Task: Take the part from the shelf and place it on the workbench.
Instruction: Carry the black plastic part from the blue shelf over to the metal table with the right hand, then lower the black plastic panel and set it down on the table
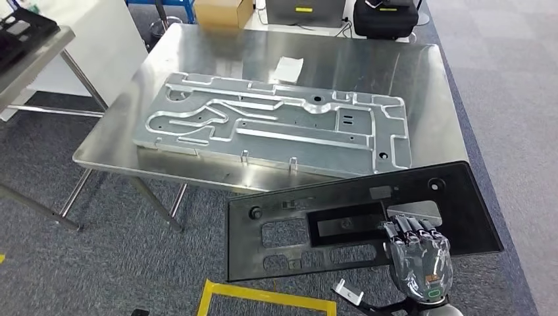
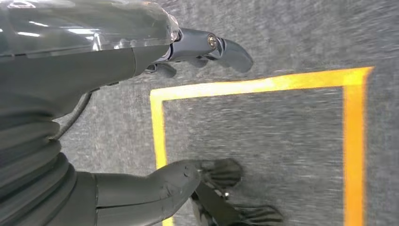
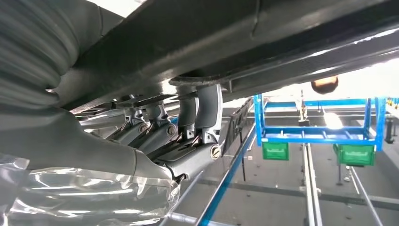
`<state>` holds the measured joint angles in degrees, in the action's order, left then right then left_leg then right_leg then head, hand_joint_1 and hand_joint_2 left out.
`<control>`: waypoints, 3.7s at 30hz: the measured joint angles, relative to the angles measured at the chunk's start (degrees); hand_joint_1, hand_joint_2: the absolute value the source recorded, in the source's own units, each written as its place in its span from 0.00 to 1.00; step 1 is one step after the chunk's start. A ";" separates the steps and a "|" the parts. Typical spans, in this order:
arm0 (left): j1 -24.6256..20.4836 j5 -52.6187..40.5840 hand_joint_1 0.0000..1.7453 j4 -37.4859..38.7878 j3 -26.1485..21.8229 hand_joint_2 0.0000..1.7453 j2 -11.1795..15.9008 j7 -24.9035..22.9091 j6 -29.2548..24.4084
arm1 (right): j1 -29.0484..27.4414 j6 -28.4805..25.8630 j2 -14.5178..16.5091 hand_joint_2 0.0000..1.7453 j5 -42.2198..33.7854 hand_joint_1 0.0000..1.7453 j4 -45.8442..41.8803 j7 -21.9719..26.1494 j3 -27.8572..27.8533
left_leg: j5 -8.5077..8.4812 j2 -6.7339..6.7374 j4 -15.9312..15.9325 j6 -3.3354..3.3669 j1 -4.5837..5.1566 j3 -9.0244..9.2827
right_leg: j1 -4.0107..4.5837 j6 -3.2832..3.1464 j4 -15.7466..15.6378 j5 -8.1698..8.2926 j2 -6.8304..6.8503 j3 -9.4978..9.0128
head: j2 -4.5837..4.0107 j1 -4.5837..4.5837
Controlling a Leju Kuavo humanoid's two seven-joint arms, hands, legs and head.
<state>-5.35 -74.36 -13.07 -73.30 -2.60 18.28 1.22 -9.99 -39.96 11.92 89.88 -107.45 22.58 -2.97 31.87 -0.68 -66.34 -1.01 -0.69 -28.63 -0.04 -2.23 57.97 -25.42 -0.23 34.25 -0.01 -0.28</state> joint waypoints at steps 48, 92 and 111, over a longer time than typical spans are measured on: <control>-1.49 -4.25 0.00 0.10 4.05 1.00 1.04 -0.36 1.05 | 39.56 15.32 -8.98 1.00 -6.53 1.00 43.28 -29.02 13.68 | -8.50 0.36 8.75 2.50 0.09 -6.44 | -0.28 2.72 12.68 -8.89 -0.23 3.81 | 0.00 -0.53; -0.74 -2.22 0.00 0.13 4.65 0.00 1.26 0.42 2.92 | 41.90 12.90 -10.30 1.00 -8.35 0.00 55.72 -29.23 15.47 | -2.21 0.36 2.17 -0.31 -0.35 -7.36 | -0.94 0.75 -0.05 1.23 0.48 0.59 | 0.01 0.54; -0.61 -1.37 0.00 0.17 4.46 0.00 1.23 0.42 3.22 | 40.16 12.45 -10.91 1.00 -7.80 0.00 54.77 -29.29 15.41 | -7.12 1.12 8.04 2.88 0.18 -5.16 | -1.05 4.18 16.68 -6.91 0.32 8.55 | 0.01 0.17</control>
<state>-5.96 -75.73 -12.90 -68.83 -1.37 18.70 4.44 30.17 -27.51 1.01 82.07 -52.68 -6.70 12.45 24.75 0.43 -58.29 1.88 -0.51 -33.79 -1.09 1.95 74.65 -32.33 0.09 42.80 0.00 -0.11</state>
